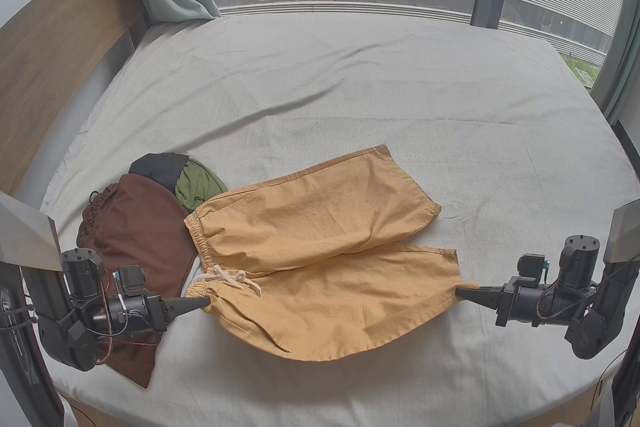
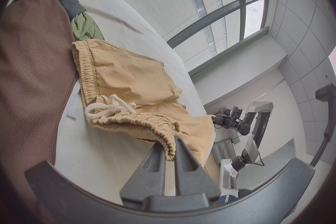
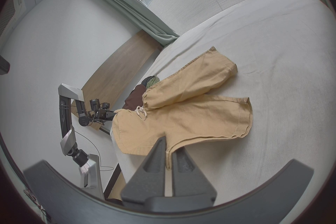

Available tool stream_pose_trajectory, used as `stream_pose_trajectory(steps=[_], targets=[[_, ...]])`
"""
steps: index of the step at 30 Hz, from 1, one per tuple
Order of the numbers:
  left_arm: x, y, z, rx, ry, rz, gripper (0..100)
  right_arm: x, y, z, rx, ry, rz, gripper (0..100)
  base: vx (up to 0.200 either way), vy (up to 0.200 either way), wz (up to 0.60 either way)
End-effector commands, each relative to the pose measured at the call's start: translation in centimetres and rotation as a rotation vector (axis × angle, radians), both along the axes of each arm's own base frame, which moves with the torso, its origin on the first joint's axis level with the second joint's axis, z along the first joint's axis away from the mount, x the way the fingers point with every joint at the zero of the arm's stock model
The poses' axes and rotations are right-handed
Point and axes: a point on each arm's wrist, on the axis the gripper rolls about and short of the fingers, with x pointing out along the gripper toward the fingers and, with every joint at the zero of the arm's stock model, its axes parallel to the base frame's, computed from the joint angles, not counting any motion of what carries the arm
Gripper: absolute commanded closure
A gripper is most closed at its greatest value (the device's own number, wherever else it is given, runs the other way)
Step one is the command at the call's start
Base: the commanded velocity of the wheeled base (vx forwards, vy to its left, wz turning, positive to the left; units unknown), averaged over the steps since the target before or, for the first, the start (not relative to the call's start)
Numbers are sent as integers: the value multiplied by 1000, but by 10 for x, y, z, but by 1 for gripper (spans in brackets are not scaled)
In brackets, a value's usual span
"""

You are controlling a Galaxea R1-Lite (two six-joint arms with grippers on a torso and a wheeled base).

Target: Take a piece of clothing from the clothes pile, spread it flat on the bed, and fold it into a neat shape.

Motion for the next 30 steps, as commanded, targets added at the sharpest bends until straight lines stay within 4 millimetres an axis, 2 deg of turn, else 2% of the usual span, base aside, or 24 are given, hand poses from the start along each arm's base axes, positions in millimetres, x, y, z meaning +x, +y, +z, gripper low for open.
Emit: stream_pose_trajectory(steps=[1,8,18,24,30], targets=[[6,1,9,-16,-21,17,100,0,0,14,25,-40,-5,100,0,0,0],[15,2,23,-53,-15,83,100,-4,0,31,55,-84,-12,100,0,0,0],[18,5,25,-52,-31,98,100,-9,4,51,92,-135,-5,100,0,0,0],[18,5,25,-51,-33,98,100,-5,4,66,107,-207,-10,100,0,0,0],[18,5,27,-52,-38,99,100,-3,4,70,121,-213,-10,100,0,0,0]])
